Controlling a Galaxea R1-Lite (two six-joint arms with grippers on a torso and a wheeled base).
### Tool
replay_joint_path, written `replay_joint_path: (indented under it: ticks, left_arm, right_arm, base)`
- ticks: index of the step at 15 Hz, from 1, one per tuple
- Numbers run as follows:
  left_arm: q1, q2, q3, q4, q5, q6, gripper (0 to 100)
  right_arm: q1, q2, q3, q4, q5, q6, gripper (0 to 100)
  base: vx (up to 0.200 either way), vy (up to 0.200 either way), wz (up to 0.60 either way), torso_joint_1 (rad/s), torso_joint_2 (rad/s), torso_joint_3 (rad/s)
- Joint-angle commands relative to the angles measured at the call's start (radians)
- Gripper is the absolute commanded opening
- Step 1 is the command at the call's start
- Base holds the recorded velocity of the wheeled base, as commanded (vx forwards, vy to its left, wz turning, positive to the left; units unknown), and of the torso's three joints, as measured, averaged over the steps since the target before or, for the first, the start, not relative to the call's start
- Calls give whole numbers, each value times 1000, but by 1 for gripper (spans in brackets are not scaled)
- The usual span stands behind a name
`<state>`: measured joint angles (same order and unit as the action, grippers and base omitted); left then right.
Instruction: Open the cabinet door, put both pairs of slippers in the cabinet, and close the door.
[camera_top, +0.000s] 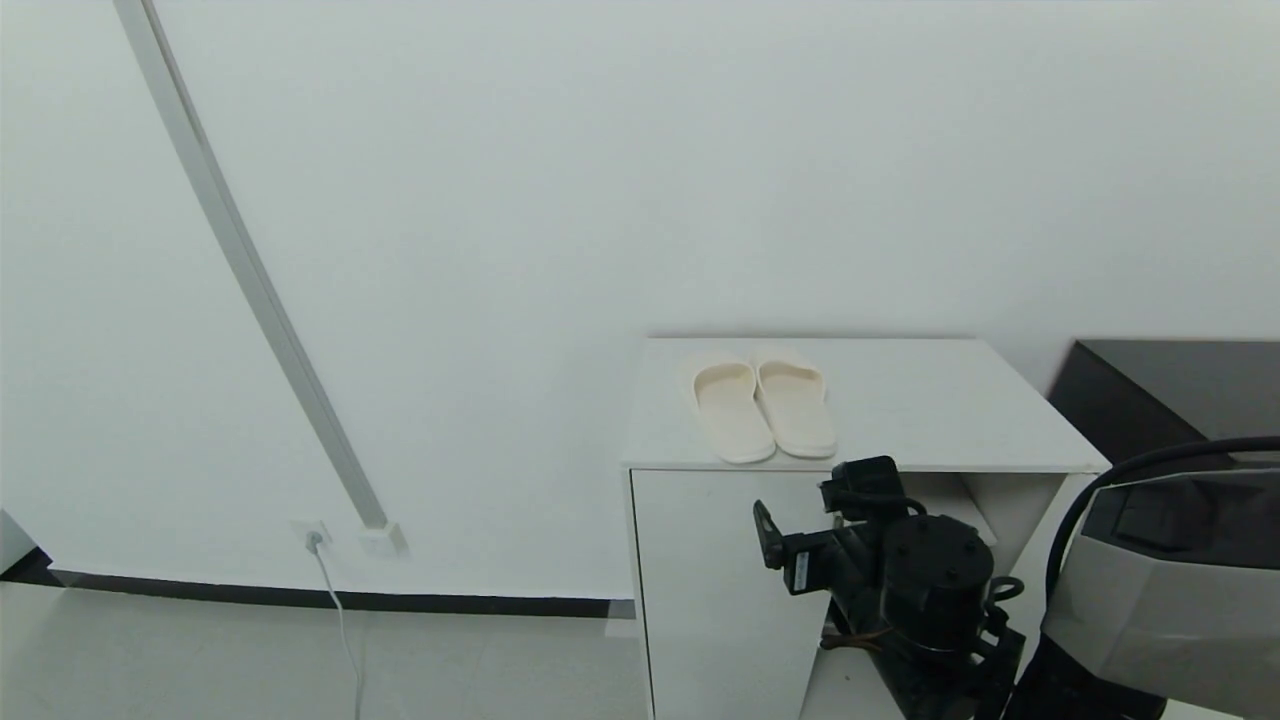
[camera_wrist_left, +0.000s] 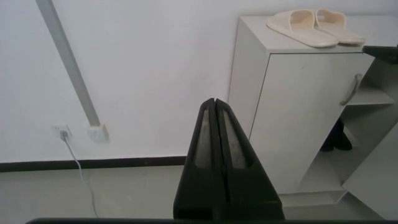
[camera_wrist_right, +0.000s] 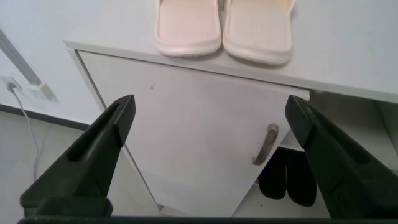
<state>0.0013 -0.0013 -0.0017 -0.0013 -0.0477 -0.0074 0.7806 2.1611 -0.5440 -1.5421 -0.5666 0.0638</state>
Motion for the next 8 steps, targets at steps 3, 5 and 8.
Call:
replay_joint_path:
  ticks: [3,5,8]
  left_arm:
    - [0,1,0,0,0,0,0]
    - [0,1,0,0,-1,7,0]
    - [0,1,0,0,-3,7,0]
  right_arm:
    - [0,2,-13,-7,28,-47,100]
    - [0,0,-63,31,37,-62,100]
    - [-18,-61,-185,274,37,7,100]
  base:
    - [0,0,0,42,-99,-47]
    - [0,0,0,0,0,0]
    - [0,0,0,0,0,0]
